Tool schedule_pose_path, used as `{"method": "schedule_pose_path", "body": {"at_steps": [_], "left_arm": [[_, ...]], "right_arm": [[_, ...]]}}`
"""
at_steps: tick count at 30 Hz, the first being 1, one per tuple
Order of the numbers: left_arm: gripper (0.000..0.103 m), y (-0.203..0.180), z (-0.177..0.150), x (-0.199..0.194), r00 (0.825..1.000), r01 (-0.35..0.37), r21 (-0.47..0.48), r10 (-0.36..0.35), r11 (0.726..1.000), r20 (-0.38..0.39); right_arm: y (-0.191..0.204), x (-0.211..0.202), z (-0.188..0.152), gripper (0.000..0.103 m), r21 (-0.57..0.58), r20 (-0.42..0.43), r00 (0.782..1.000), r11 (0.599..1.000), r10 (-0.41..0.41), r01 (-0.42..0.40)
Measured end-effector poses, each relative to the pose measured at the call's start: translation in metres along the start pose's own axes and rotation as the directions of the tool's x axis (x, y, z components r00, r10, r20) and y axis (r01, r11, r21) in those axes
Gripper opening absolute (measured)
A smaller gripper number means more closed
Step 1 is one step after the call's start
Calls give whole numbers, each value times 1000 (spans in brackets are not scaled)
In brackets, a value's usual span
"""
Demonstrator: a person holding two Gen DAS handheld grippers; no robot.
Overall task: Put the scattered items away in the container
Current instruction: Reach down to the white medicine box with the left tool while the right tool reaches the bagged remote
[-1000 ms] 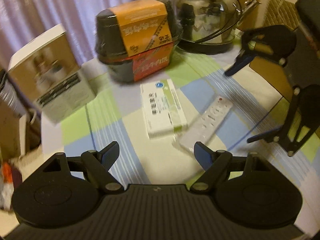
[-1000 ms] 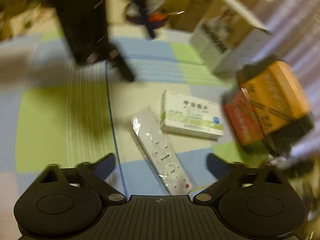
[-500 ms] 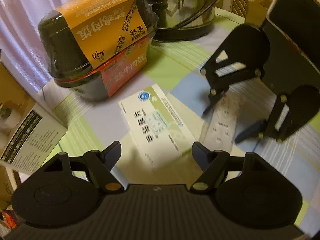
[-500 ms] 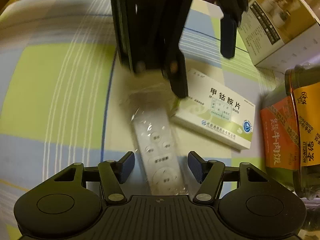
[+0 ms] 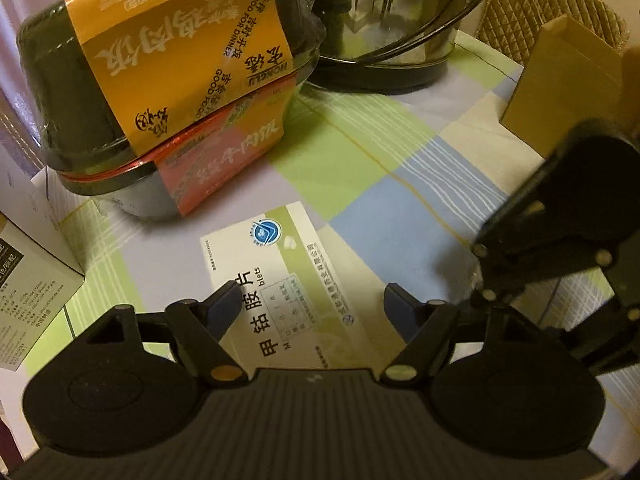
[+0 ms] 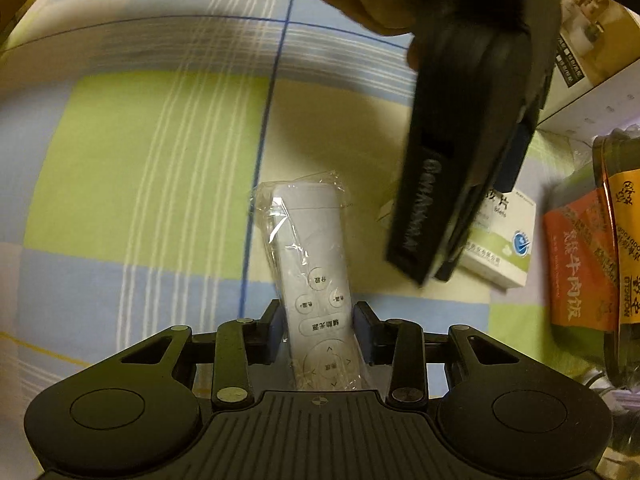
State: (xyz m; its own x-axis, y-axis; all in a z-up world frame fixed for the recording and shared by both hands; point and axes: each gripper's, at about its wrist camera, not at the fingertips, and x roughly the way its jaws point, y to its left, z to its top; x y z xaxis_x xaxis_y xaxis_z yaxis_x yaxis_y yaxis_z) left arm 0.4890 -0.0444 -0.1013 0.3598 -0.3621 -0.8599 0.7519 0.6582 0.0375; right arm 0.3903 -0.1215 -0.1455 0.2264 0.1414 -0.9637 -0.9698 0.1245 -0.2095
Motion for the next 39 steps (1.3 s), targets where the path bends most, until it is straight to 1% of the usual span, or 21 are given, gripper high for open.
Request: {"method": "schedule_pose_path", "body": {"at_steps": [2,6,7,8,10,11,13,15,16,19,22,24,26,29,32,35,36,37,38,39], "left_arm": [[57,-1,0,0,1000,-30,22,30,999,-4],[59,4,1,1,998,-65,16,66,998,-19],[66,6,3,1,996,-84,9,84,996,-17],[70,7,4,2,995,-94,3,94,996,-13],[70,11,6,5,996,-93,-18,92,996,-20],[73,11,6,7,995,-93,-26,92,995,-30],[75,10,6,14,994,-103,-20,102,994,-48],[74,8,3,19,994,-94,-18,93,995,-62],[71,8,1,19,994,-89,-22,87,996,-62],[69,2,-10,12,995,-87,-16,86,996,-57],[69,-12,-29,-1,995,-81,27,83,996,-63],[69,-23,-47,-13,994,-87,51,90,995,-66],[69,-36,-70,-25,993,-88,66,93,994,-74],[69,-60,-109,-45,991,-94,79,101,992,-93],[69,-86,-142,-64,991,-86,66,93,994,-99],[70,-103,-163,-79,990,-99,57,104,993,-91],[70,-107,-167,-83,990,-101,53,106,993,-88],[70,-109,-170,-85,991,-103,47,107,994,-85],[70,-111,-173,-88,991,-109,38,111,993,-78],[71,-113,-175,-90,991,-112,29,114,993,-72]], "right_arm": [[3,1,-2,40,2,-4,1000,1000,1,-1],[6,-3,-3,40,16,-4,1000,1000,-4,4],[6,-3,-3,40,18,-4,1000,1000,-4,4],[6,-3,-3,40,19,-3,1000,1000,-4,4],[5,-4,-3,40,23,0,1000,1000,-2,2],[6,-5,-3,40,27,2,1000,1000,0,0],[5,-6,-3,40,35,6,1000,999,3,-3],[5,-7,-4,40,40,9,1000,999,4,-4],[5,-8,-4,40,46,11,1000,999,4,-4],[8,-10,-3,40,79,13,1000,997,12,-13],[13,-12,-1,38,110,4,1000,993,29,-30],[20,-18,-1,37,148,-14,998,988,54,-52],[32,-26,-8,36,188,-30,997,980,70,-63],[55,-35,-6,36,263,-55,994,962,94,-76],[78,-42,-5,36,346,-42,991,932,127,-105],[100,-51,-5,36,365,-15,993,925,115,-102],[104,-54,-4,44,365,-3,995,927,99,-91],[108,-57,-3,58,367,14,997,927,75,-75],[110,-60,-3,86,367,30,998,928,58,-65],[112,-62,-3,88,362,52,998,931,40,-56]]}}
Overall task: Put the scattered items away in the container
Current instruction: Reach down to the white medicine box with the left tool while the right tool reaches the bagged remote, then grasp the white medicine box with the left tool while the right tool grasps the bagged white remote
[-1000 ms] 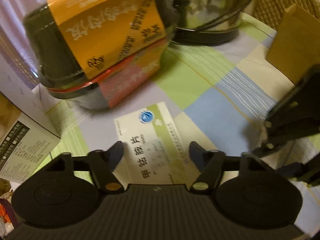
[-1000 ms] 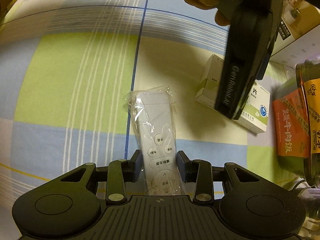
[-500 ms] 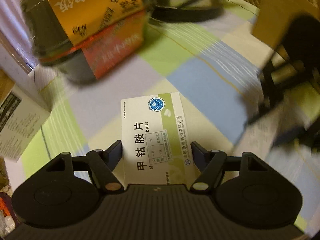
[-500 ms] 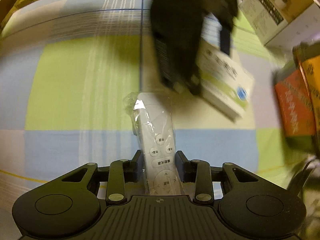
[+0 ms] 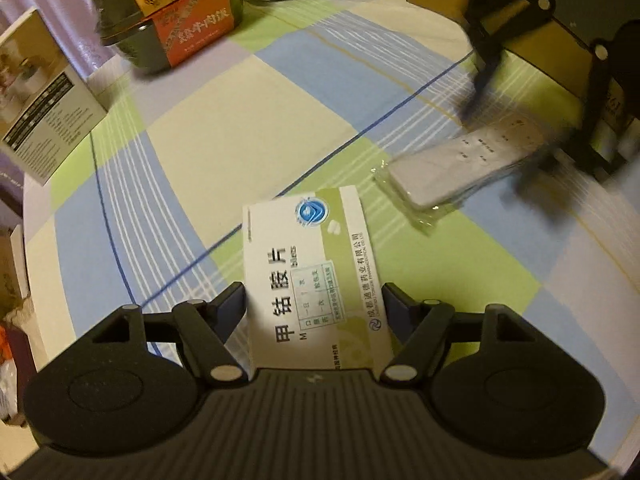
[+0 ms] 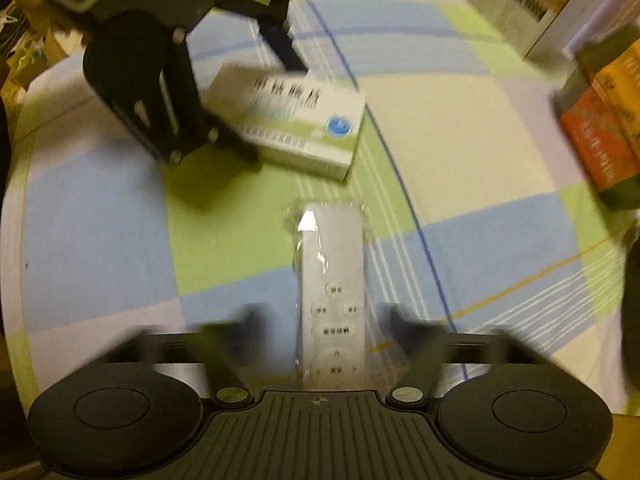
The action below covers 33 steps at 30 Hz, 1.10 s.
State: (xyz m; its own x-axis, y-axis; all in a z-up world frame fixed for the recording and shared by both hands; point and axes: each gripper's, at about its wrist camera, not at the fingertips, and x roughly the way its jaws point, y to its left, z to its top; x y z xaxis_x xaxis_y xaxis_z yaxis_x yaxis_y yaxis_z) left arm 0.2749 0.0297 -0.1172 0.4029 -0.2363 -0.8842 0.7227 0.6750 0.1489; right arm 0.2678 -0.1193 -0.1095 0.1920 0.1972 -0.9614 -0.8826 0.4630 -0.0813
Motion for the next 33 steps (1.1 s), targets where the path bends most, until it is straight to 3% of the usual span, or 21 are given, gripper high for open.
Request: {"method": "schedule_pose_path", "body": {"at_steps": [2,8,11,14,16,18,25,30,33], "left_arm": [[77,1,-2,-2,1000,-8,-24,8,1000,8],[78,10,0,2,1000,13,-103,-10,995,24],[78,13,3,5,999,22,-123,-18,992,33],[77,16,7,8,999,30,-141,-26,990,28],[73,17,8,10,999,37,-148,-34,988,22],[68,17,8,11,999,43,-155,-41,987,16],[67,4,0,2,1000,11,-170,-14,985,-20],[67,-15,-8,-19,999,34,-209,-38,977,-19],[67,-32,-11,-26,998,58,-202,-60,978,-7]], "right_arm": [[-2,1,5,88,-7,28,1000,1000,2,-2],[-12,12,5,87,28,48,998,998,46,-47],[-11,18,3,70,19,29,998,998,63,-64],[-12,23,3,70,27,33,997,997,73,-74],[-12,24,2,63,39,35,996,996,77,-78],[-13,22,2,45,69,41,995,994,88,-91],[5,12,-7,41,148,22,999,988,34,-37],[27,-3,-22,42,280,11,999,960,30,-32],[45,-10,-32,42,288,33,999,957,28,-37]]}}
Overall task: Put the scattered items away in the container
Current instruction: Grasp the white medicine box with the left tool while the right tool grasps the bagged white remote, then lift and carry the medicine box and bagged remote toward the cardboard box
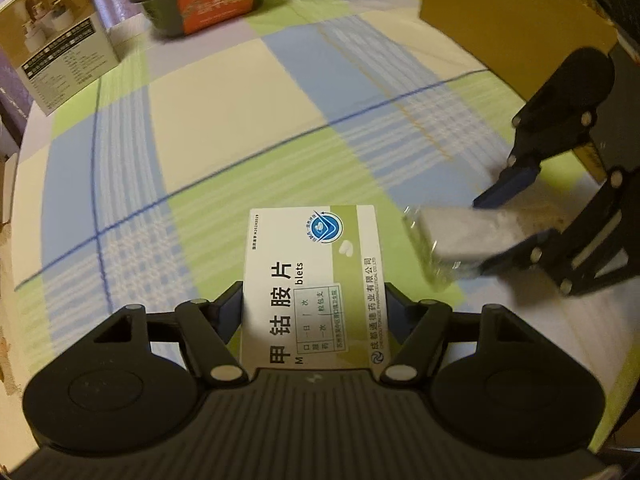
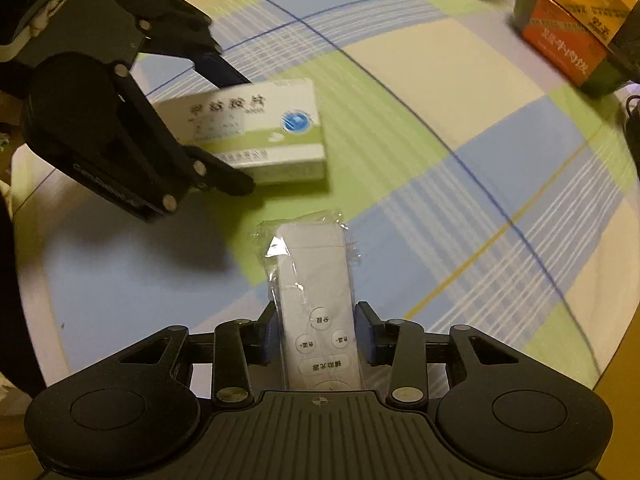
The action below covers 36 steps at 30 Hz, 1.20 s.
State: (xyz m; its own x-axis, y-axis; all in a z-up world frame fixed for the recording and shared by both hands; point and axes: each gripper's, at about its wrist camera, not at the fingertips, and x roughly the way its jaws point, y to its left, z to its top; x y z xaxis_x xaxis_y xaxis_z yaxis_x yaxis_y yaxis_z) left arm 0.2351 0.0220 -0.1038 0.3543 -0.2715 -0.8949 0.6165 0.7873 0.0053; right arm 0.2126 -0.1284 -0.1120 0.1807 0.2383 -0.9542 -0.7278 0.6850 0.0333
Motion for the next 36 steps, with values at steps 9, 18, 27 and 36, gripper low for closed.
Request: {"method": "schedule_pose_path", "body": {"at_steps": [9,18,27,36], "left_arm": [[68,-24,-19,-1,1000,-25,11,25,1000,13],[68,-21,-22,4,1000,-24,-13,24,1000,3],[68,-21,-23,6,999,-36,-36,36,999,-3],[67,-25,-21,-9,998,-64,-78,64,995,-5]], "right_arm": [[6,-10,-26,64,2,65,998,1000,11,-12],[8,-2,-29,64,-19,48,998,999,29,-28],[13,-6,-37,43,-1,79,997,1000,3,-3],[16,-20,-48,42,117,105,994,993,-18,5]]}}
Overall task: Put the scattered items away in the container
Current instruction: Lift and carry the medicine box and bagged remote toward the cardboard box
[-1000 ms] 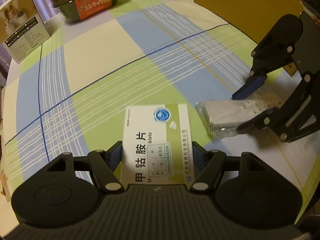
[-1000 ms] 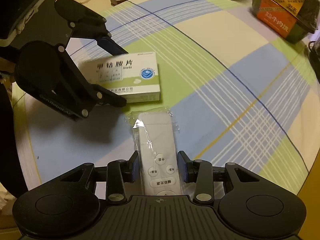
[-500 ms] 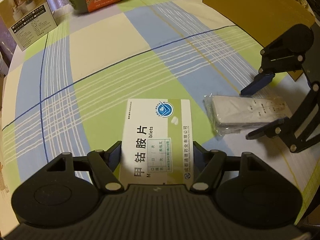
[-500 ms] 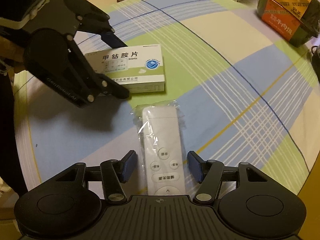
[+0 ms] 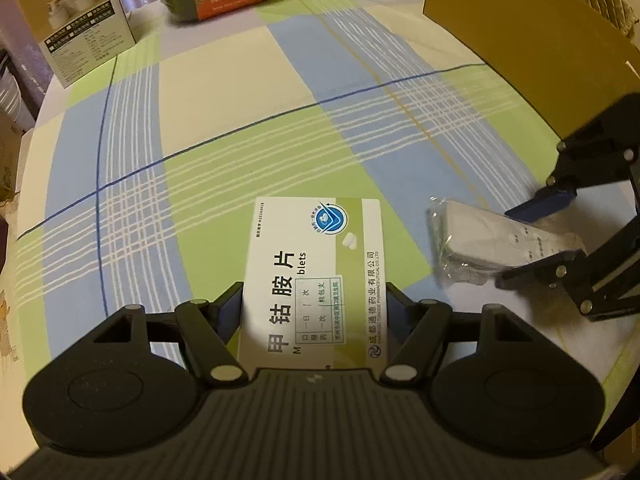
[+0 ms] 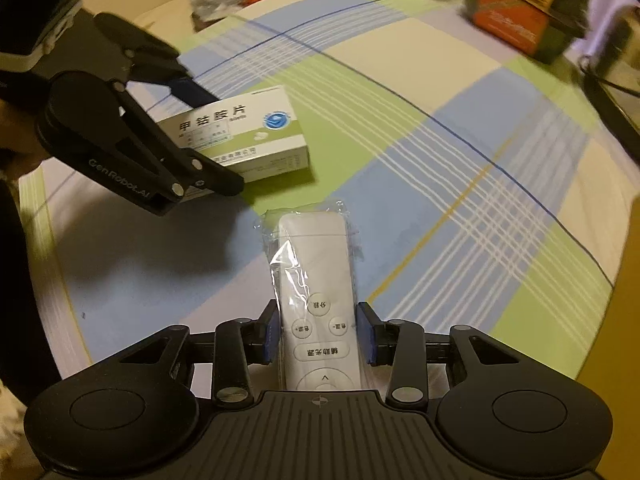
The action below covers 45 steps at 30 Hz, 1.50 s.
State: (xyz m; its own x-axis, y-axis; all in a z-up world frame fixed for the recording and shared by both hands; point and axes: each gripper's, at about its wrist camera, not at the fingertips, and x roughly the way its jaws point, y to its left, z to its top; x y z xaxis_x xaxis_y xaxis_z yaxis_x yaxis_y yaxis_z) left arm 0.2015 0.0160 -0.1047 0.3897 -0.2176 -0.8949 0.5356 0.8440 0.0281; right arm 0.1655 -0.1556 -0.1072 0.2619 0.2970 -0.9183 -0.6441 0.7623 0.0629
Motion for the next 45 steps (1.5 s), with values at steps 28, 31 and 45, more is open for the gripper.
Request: {"method": "schedule_pose_path", "body": {"at_steps": [28,31,45], "left_arm": [[67,-123,42,-138,978,73,-14,-69,997,199],[67,-148,59,-146,972,92,15,-93,996,218],[67,-242,147,-147,951,144,89,-162,986,264]], "right_arm": [[-36,-223,-64,42,435,224,925,881,-308,188],[-48,-243,-83,42,480,234,908,853,-348,204],[-109,-290,-131,42,609,269,844,761,-464,224]]}}
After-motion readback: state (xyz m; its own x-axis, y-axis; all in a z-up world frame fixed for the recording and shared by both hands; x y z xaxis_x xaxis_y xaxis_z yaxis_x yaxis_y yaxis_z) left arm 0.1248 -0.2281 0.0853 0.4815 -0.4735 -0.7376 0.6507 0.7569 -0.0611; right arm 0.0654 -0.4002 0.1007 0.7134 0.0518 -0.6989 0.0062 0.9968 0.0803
